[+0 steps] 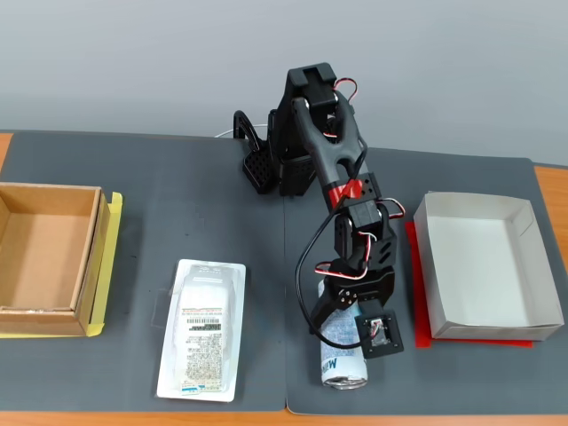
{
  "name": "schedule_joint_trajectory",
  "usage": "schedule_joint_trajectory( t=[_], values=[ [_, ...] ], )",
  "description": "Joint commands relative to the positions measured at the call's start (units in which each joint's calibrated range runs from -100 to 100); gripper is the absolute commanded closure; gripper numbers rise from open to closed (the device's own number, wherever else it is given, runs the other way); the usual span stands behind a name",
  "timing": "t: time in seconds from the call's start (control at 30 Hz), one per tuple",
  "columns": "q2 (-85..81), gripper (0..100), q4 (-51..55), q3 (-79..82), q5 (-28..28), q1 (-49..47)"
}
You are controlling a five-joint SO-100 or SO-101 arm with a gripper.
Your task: Pick the can and put it in the brown box
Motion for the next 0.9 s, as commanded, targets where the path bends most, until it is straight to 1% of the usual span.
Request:
schedule_joint_trajectory(
  t=[0.0,0.13,0.3,0.5,0.57,0.73,0.87],
  values=[
    [0.8,64,-1.4,-3.4,-0.2,0.1],
    [2.8,64,-1.4,-3.4,-0.2,0.1],
    [5.5,64,-4.1,-3.4,-0.2,0.6],
    [7.3,64,-3.6,-5.9,-0.2,0.3],
    [7.6,67,-3.3,-6.4,-0.2,0.2],
    [7.6,82,-3.3,-6.4,-0.2,0.2],
    [7.6,88,-3.3,-6.3,0.0,0.2]
  ],
)
